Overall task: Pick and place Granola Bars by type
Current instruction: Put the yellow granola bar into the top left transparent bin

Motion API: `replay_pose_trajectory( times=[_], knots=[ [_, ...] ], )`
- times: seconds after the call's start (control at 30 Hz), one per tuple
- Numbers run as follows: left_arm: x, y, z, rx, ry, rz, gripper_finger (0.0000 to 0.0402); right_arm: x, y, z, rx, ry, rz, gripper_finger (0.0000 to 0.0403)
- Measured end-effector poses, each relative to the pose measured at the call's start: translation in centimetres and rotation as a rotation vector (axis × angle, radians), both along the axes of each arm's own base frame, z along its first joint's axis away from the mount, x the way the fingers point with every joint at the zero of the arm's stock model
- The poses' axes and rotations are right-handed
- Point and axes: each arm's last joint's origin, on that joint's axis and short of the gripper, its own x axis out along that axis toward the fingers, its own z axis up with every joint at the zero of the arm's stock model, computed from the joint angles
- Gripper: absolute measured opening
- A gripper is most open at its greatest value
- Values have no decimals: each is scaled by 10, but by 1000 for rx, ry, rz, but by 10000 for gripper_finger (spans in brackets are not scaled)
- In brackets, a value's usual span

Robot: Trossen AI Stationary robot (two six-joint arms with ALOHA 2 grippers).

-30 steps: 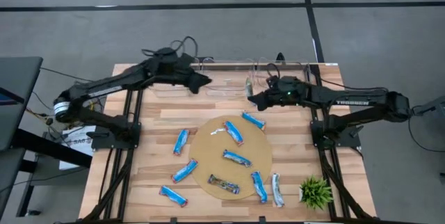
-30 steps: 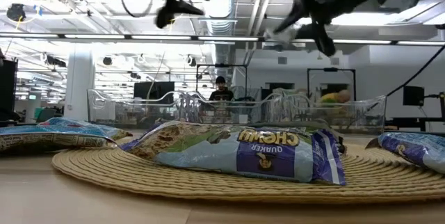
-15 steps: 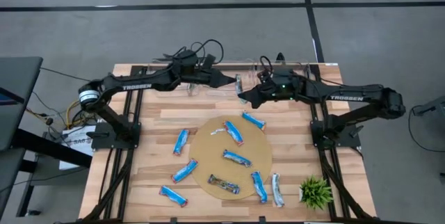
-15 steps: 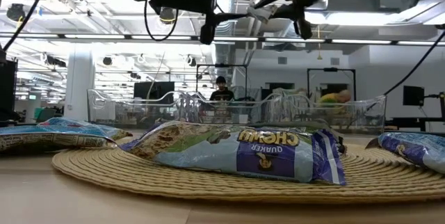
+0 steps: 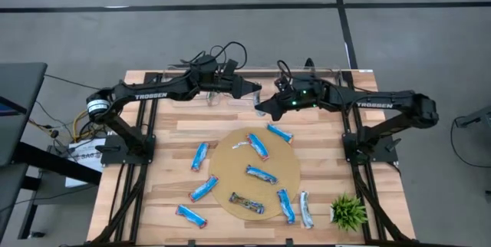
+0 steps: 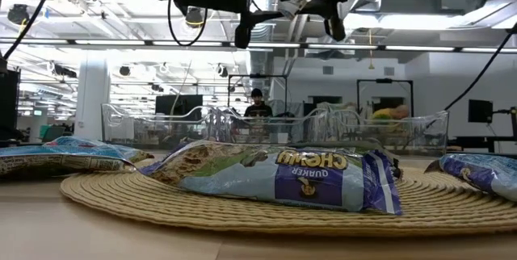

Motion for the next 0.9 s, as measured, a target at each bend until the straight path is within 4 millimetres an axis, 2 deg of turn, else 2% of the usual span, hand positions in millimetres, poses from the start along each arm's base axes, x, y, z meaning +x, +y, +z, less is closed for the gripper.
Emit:
replay_pose_trajectory(
  times=[0.1,0.37,0.6,0.9],
  knots=[
    [0,0,0,7,1,-1,130,0,0,-1,1,6,0,75],
    [0,0,0,41,2,-3,47,-1,0,-2,3,23,-5,75],
    [-1,2,-8,81,73,23,47,-8,-4,-12,-89,174,-130,82],
    [-25,14,-28,180,435,183,40,-20,-9,-28,-177,382,-269,129]
  ],
)
